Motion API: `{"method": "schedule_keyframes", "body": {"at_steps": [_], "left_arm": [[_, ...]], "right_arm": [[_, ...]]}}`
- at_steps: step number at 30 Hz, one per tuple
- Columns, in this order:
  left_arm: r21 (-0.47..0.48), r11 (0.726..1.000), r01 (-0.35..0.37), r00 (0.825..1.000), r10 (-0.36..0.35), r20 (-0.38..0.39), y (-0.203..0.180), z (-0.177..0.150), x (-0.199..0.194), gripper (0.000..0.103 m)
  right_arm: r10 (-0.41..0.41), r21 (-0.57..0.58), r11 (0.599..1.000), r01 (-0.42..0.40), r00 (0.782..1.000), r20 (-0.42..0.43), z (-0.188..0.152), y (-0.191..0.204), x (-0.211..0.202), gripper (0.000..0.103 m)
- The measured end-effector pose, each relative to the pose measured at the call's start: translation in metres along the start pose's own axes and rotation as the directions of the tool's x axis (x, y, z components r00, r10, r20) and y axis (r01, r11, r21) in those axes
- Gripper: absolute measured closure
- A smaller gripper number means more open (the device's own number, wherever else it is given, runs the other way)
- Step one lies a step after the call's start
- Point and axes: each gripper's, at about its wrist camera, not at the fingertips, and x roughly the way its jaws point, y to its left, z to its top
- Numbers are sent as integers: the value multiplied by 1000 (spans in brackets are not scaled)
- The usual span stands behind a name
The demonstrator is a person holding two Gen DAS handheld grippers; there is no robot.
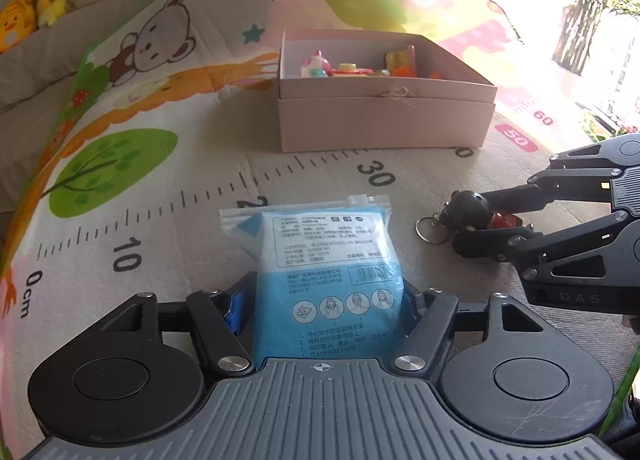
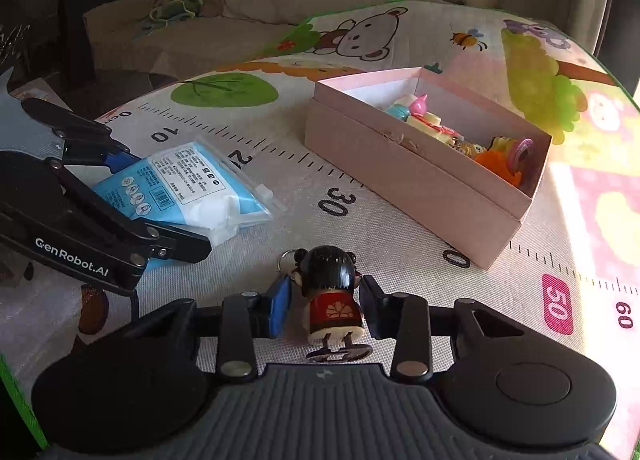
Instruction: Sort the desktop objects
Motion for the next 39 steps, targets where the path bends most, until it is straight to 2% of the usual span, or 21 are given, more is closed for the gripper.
{"method": "schedule_keyframes", "body": {"at_steps": [3, 6, 8, 10, 13, 15, 17, 19, 20, 22, 23, 25, 27, 28, 30, 33, 36, 39], "left_arm": [[36, 999, 5, 1000, -5, 7, -4, -3, -7, 43], [79, 997, 17, 999, -19, 26, -8, -5, -23, 44], [121, 992, 31, 997, -40, 73, -10, 4, -41, 44], [166, 986, 15, 988, -40, 152, -11, 23, -58, 44], [247, 969, -31, 961, -39, 273, -17, 59, -71, 44], [266, 962, -59, 950, -28, 311, -23, 84, -63, 44], [283, 957, -69, 943, -30, 331, -30, 110, -44, 44], [318, 944, -91, 928, -36, 371, -39, 132, -20, 43], [343, 935, -96, 926, -43, 375, -43, 141, -7, 41], [407, 909, -87, 941, -59, 333, -49, 155, 26, 32], [417, 904, -94, 950, -44, 308, -50, 157, 39, 28], [416, 901, -125, 960, 4, 280, -42, 153, 57, 26], [384, 911, -149, 958, 37, 284, -28, 142, 60, 13], [366, 917, -159, 959, 56, 277, -19, 136, 60, 11], [333, 925, -182, 958, 91, 270, -5, 129, 60, 10], [285, 927, -244, 946, 163, 279, 13, 120, 58, 8], [212, 941, -264, 940, 202, 274, 29, 118, 55, 7], [136, 967, -217, 951, 178, 253, 42, 118, 52, 6]], "right_arm": [[11, 41, 999, -10, 1000, -20, -1, -4, -10, 69], [35, 61, 998, -35, 999, -9, -2, -6, -37, 70], [33, 58, 998, -35, 999, 32, 2, -7, -64, 70], [23, 52, 998, -28, 995, 99, 14, -12, -93, 70], [-43, 76, 997, 25, 970, 238, 39, -27, -137, 70], [-94, 106, 992, 62, 939, 330, 56, -41, -161, 70], [-136, 126, 987, 95, 914, 381, 67, -51, -172, 70], [-145, 153, 984, 91, 907, 394, 79, -62, -170, 70], [-141, 167, 983, 80, 910, 391, 83, -67, -166, 70], [-140, 196, 978, 70, 917, 374, 89, -78, -155, 70], [-147, 206, 976, 75, 920, 364, 91, -82, -149, 70], [-165, 227, 970, 88, 923, 349, 91, -90, -142, 70], [-183, 248, 963, 101, 926, 332, 87, -100, -135, 70], [-188, 259, 960, 105, 928, 321, 86, -105, -130, 70], [-195, 279, 954, 110, 934, 298, 88, -113, -118, 70], [-180, 312, 946, 92, 947, 267, 96, -124, -93, 70], [-177, 337, 937, 89, 954, 241, 108, -130, -67, 70], [-190, 352, 929, 110, 961, 200, 121, -136, -41, 69]]}}
